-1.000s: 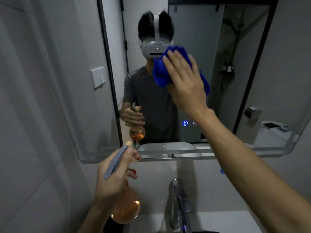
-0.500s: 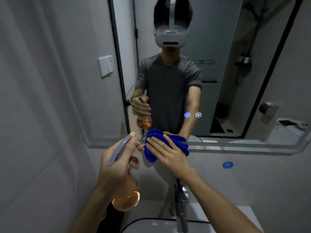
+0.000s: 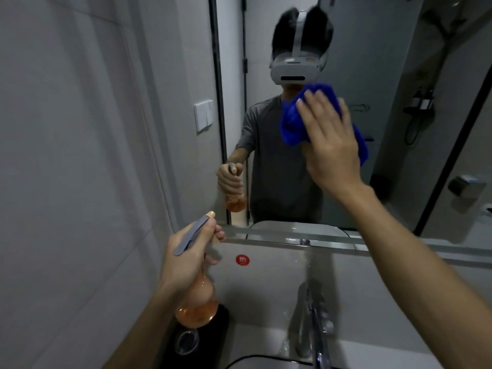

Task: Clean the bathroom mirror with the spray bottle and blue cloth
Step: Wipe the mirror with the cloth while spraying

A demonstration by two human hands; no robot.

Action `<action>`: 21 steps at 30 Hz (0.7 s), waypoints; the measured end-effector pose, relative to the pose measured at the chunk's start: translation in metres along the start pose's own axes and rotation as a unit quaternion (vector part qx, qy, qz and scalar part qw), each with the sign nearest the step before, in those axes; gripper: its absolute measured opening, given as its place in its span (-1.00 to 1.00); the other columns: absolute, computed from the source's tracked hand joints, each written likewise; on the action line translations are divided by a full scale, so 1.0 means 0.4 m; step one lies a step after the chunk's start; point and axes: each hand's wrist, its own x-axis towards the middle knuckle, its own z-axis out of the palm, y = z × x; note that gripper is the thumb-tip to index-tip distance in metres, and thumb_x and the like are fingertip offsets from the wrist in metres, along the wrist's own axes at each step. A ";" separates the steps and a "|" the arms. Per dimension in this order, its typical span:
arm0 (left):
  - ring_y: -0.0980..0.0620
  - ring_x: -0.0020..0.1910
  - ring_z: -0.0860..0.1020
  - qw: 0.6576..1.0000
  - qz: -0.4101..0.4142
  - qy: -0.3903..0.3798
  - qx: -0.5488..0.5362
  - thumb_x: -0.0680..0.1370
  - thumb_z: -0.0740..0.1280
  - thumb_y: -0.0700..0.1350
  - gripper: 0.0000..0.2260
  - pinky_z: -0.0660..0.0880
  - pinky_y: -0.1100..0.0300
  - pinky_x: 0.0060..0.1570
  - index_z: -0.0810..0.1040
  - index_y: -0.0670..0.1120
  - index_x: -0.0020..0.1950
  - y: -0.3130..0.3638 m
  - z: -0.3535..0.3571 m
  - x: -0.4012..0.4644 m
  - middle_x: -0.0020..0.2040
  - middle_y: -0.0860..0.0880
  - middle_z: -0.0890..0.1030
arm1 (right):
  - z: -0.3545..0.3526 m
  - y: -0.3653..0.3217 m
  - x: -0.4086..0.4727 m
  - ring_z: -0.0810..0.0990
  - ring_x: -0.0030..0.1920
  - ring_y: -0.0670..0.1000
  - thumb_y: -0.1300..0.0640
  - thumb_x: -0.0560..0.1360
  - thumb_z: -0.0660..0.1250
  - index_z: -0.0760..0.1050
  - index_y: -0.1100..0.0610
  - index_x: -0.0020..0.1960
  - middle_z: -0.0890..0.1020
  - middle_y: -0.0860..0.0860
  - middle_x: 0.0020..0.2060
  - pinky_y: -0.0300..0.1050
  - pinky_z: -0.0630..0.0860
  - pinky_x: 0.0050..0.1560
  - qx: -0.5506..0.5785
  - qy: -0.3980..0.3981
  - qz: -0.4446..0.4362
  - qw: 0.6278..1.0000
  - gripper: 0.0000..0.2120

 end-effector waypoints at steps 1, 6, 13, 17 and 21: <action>0.01 -0.18 0.65 1.000 -0.007 -0.003 -0.006 0.59 0.36 -0.11 -0.83 0.55 0.22 -0.30 0.68 -0.19 0.02 -0.001 -0.013 0.010 -0.20 -0.12 0.68 | 0.000 -0.004 0.022 0.23 0.54 0.13 0.34 0.52 0.26 0.29 0.23 0.52 0.32 0.15 0.51 0.25 0.14 0.52 -0.005 0.008 0.016 1.000 -0.43; -0.12 -0.12 0.65 1.000 -0.005 -0.022 0.009 0.57 0.39 -0.03 -0.82 0.51 -0.07 -0.09 0.71 -0.12 0.00 -0.015 -0.071 0.048 -0.17 -0.15 0.68 | 0.020 -0.017 0.034 0.27 0.52 0.15 0.26 0.58 0.26 0.30 0.25 0.50 0.35 0.18 0.49 0.24 0.17 0.51 -0.044 0.038 0.016 0.998 -0.50; -0.12 -0.22 0.66 0.997 -0.016 -0.003 0.073 0.60 0.35 0.02 -0.76 0.46 0.22 -0.43 0.68 -0.14 -0.06 -0.029 -0.106 0.071 -0.24 -0.15 0.70 | 0.025 -0.034 0.032 0.25 0.53 0.16 0.22 0.57 0.30 0.29 0.26 0.51 0.34 0.18 0.49 0.21 0.13 0.53 -0.055 0.033 0.037 0.997 -0.47; -0.06 -0.18 0.67 0.998 0.001 -0.010 0.059 0.60 0.35 -0.01 -0.78 0.49 0.22 -0.36 0.67 -0.15 -0.04 -0.012 -0.123 0.081 -0.22 -0.12 0.70 | 0.043 -0.092 0.048 0.24 0.53 0.18 0.17 0.55 0.28 0.28 0.28 0.51 0.32 0.20 0.50 0.21 0.10 0.55 -0.044 0.062 0.097 0.992 -0.45; -0.01 -0.16 0.65 0.999 0.022 0.009 0.025 0.57 0.37 0.03 -0.78 0.47 0.13 -0.34 0.70 -0.08 -0.09 0.024 -0.142 0.081 -0.13 -0.12 0.72 | 0.090 -0.199 0.061 0.21 0.55 0.18 0.13 0.53 0.26 0.26 0.28 0.52 0.30 0.20 0.51 0.25 0.09 0.53 -0.024 0.079 0.150 0.985 -0.40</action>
